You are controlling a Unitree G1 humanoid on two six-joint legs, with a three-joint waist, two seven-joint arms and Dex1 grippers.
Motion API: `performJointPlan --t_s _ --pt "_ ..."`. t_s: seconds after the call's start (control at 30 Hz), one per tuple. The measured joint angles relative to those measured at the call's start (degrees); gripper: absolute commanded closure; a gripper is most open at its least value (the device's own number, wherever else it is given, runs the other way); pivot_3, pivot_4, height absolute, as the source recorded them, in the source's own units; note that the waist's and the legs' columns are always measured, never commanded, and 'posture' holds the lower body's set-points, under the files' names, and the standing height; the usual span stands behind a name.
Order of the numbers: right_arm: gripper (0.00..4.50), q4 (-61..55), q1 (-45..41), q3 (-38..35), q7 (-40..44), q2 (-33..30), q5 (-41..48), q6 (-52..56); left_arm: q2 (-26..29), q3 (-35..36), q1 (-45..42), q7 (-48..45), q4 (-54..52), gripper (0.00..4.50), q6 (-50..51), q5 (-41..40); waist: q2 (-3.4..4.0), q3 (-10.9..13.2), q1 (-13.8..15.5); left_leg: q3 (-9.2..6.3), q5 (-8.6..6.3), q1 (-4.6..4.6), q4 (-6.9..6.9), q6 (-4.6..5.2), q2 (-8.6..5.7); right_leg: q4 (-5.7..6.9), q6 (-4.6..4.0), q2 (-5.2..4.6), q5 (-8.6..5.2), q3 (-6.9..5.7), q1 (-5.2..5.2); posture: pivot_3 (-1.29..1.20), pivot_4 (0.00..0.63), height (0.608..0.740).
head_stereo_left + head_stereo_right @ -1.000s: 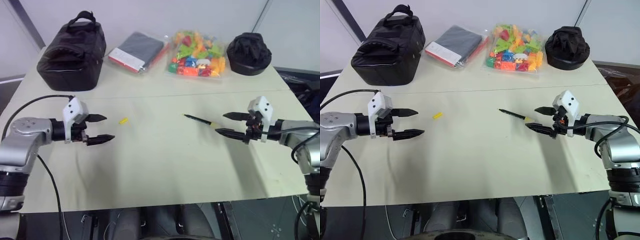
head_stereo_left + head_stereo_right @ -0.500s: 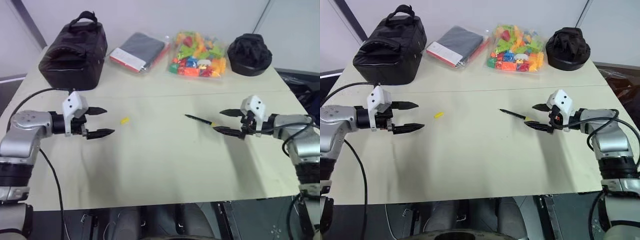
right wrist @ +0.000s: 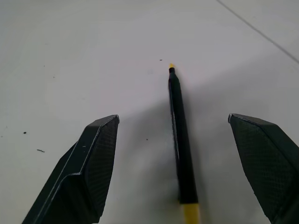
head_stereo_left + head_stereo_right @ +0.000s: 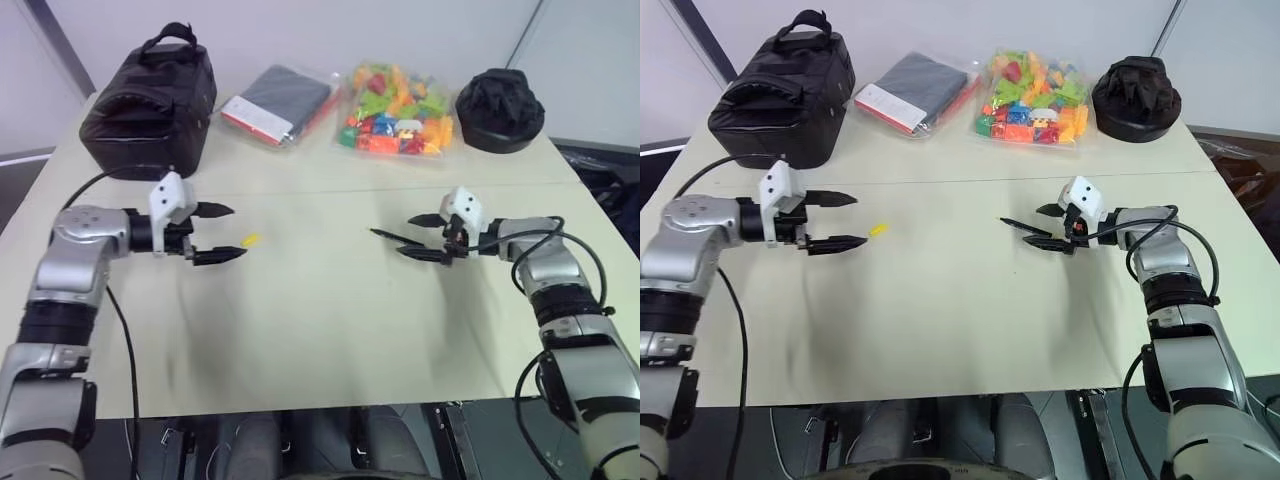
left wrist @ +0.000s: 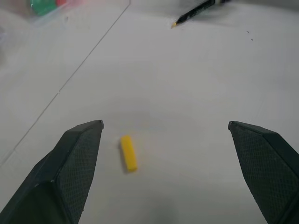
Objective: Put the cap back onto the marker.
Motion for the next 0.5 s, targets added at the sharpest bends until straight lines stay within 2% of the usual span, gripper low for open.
performJointPlan --t_s 0.5 --pt "0.62 12.0 -4.3 -0.2 -2.8 4.5 -2.6 -3.7 -2.3 -1.2 -2.6 -1.4 2.6 0.0 -2.0 2.0 0.0 0.0 -0.4 -0.04 0.03 0.07 0.13 -0.05 0.1 0.42 0.0 0.15 -0.01 0.09 -0.09 0.0 0.15 0.74"
